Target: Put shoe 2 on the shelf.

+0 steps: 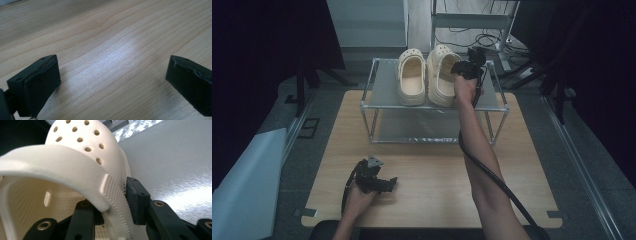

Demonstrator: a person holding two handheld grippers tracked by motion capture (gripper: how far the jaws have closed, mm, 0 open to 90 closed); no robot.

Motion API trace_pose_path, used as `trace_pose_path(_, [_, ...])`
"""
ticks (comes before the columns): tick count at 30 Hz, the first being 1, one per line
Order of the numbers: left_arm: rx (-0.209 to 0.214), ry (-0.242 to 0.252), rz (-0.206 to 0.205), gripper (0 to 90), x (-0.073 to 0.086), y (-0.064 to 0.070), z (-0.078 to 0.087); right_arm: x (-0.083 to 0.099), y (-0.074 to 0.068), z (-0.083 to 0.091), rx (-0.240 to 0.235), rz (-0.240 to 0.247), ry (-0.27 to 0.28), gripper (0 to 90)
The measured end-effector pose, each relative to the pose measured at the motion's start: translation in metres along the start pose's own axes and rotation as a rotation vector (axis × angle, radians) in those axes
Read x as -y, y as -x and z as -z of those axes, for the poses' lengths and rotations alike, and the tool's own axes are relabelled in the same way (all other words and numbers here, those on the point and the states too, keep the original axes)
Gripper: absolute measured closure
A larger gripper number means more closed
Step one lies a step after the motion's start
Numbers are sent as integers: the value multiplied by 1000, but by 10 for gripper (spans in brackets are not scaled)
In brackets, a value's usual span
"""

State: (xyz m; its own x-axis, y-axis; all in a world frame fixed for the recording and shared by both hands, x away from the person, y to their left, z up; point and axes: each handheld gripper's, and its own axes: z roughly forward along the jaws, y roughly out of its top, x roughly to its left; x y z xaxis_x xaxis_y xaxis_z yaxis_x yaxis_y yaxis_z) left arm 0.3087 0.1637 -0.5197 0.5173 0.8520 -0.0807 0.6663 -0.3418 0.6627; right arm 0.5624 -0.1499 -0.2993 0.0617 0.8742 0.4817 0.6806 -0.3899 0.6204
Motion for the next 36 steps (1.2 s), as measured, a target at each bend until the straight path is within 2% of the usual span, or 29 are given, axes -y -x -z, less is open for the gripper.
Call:
trace_pose_path(5, [2,-1,0,0,0,0,0,1,-5,-4,6,-9,-1,574])
trace_pose_path(7, [2,-2,0,0,1,0,0,1,-4,-7,-19,-23,-16,494])
trace_pose_path(8, [2,-2,0,0,1,0,0,1,-4,-9,-20,-18,-27,459])
trace_pose_path(10, [2,-3,-2,0,1,0,0,2,-3,-11,-56,-13,-38,400])
trace_pose_path(13, [3,-4,-4,0,0,1,0,3,-5,-11,-78,15,-22,342])
trace_pose_path(17, [3,-3,-5,0,0,2,-1,1,0,-8,-150,7,6,344])
trace_pose_path(26, [4,-5,-12,0,0,3,-2,2,5,-4,-211,33,8,335])
trace_pose_path(27, [3,-3,-11,0,0,3,-2,2,8,0,-236,71,0,310])
trace_pose_path(29, [4,1,-10,0,0,3,-2,2,10,3,-246,108,2,297])
trace_pose_path(36, [14,18,-13,0,-1,4,0,7,22,20,-328,169,-2,264])
